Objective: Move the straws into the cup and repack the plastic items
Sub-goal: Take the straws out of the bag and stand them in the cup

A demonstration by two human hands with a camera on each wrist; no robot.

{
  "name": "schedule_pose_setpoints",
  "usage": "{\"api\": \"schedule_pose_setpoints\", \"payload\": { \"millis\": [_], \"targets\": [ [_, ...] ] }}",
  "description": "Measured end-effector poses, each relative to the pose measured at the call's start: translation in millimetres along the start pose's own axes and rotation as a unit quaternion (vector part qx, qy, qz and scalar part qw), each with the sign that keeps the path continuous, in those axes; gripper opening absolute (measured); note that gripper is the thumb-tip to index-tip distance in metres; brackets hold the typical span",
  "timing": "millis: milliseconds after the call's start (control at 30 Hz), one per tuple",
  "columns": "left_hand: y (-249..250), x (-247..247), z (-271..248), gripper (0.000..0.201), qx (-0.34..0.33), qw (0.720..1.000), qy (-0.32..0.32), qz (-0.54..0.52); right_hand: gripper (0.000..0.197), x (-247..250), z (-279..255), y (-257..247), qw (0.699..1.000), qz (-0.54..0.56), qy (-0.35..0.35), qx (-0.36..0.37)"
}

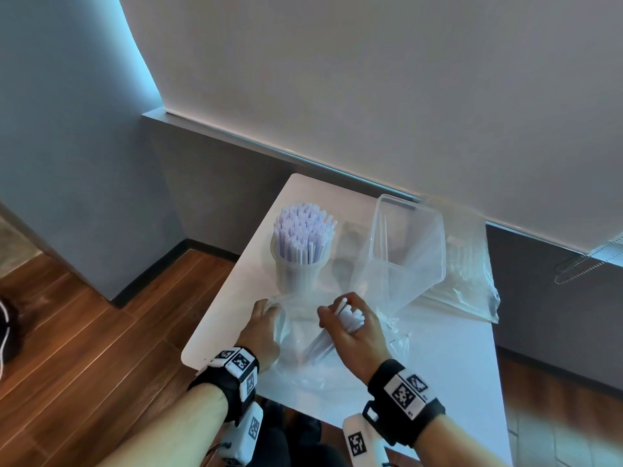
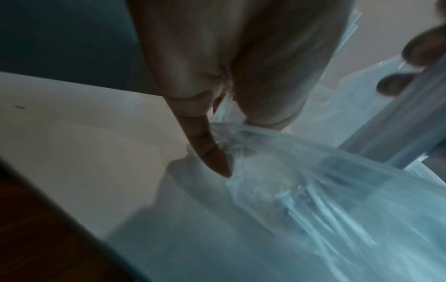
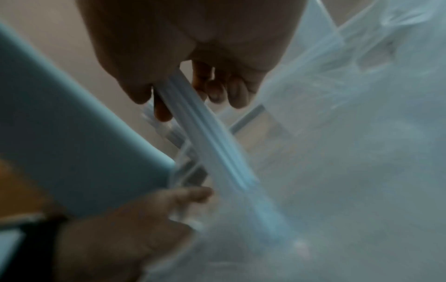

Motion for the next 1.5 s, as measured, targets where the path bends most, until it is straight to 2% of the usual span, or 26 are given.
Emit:
{"api": "schedule_pose_setpoints", "payload": {
  "millis": [100, 167, 300, 433, 500, 567, 667, 800, 867, 933, 1033, 1100, 1167, 1233, 1300, 1400, 1500],
  "targets": [
    [0, -1, 0, 0.085, 0.007, 1.000, -0.009, -0.001, 0.014, 4, 1, 7, 0.997, -0.071, -0.011, -0.037],
    [0, -1, -1, 0.086, 0.009, 1.000, -0.010, -0.001, 0.013, 4, 5, 1, 0.991, -0.114, -0.050, -0.045],
    [4, 3, -2, 0.081, 0.000, 1.000, 0.004, 0.001, 0.018, 7, 13, -13, 0.980, -0.182, -0.083, 0.011],
    [10, 5, -4, 0.083, 0.008, 1.000, 0.013, 0.003, 0.037, 8, 9, 10, 0.970, -0.213, -0.101, -0.055],
    [13, 6, -5, 0.081, 0.011, 1.000, 0.014, 0.009, 0.033, 6, 8, 7, 0.965, -0.223, -0.123, -0.059],
    [14, 7, -6, 0.078, 0.017, 1.000, 0.014, 0.023, 0.019, 5, 13, -18, 0.968, -0.206, -0.137, -0.029],
    [15, 10, -8, 0.068, 0.024, 0.999, 0.003, 0.033, 0.019, 0, 31, -80, 0.966, -0.194, -0.165, 0.038],
    [26, 20, -12, 0.036, -0.031, 0.995, 0.018, 0.088, 0.018, -2, 74, -138, 0.972, -0.179, -0.130, 0.080],
    [33, 28, -19, 0.019, -0.062, 0.992, 0.047, 0.102, 0.019, -7, 90, -152, 0.969, -0.189, -0.125, 0.094],
    [41, 42, -27, 0.014, -0.115, 0.983, 0.115, 0.081, 0.018, -9, 101, -160, 0.965, -0.204, -0.129, 0.100],
    [49, 76, -35, 0.025, -0.156, 0.950, 0.272, 0.017, 0.018, -8, 112, -166, 0.965, -0.202, -0.130, 0.106],
    [50, 98, -28, 0.036, -0.124, 0.932, 0.335, -0.059, 0.019, -8, 116, -166, 0.963, -0.204, -0.133, 0.114],
    [51, 115, -9, 0.073, -0.090, 0.940, 0.303, -0.125, 0.018, -8, 119, -163, 0.961, -0.206, -0.139, 0.118],
    [55, 122, 15, 0.117, -0.092, 0.956, 0.206, -0.188, 0.017, -8, 120, -159, 0.961, -0.203, -0.144, 0.122],
    [62, 125, 33, 0.135, -0.102, 0.956, 0.099, -0.257, 0.015, -8, 120, -157, 0.961, -0.196, -0.149, 0.125],
    [71, 124, 45, 0.128, -0.108, 0.958, 0.022, -0.265, 0.014, -9, 120, -156, 0.959, -0.189, -0.162, 0.134],
    [73, 126, 50, 0.094, -0.119, 0.963, 0.044, -0.239, 0.015, -11, 123, -157, 0.957, -0.192, -0.169, 0.137]
  ]
}}
Point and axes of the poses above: each hand's wrist, its own z-axis towards the middle knuckle, its own x-axis out of the back of the hand, y = z × x, the point moved 5 cm from there along z, towards the middle knuckle, and after that the axes turned 8 degrees about z, right-handed, at the moved point
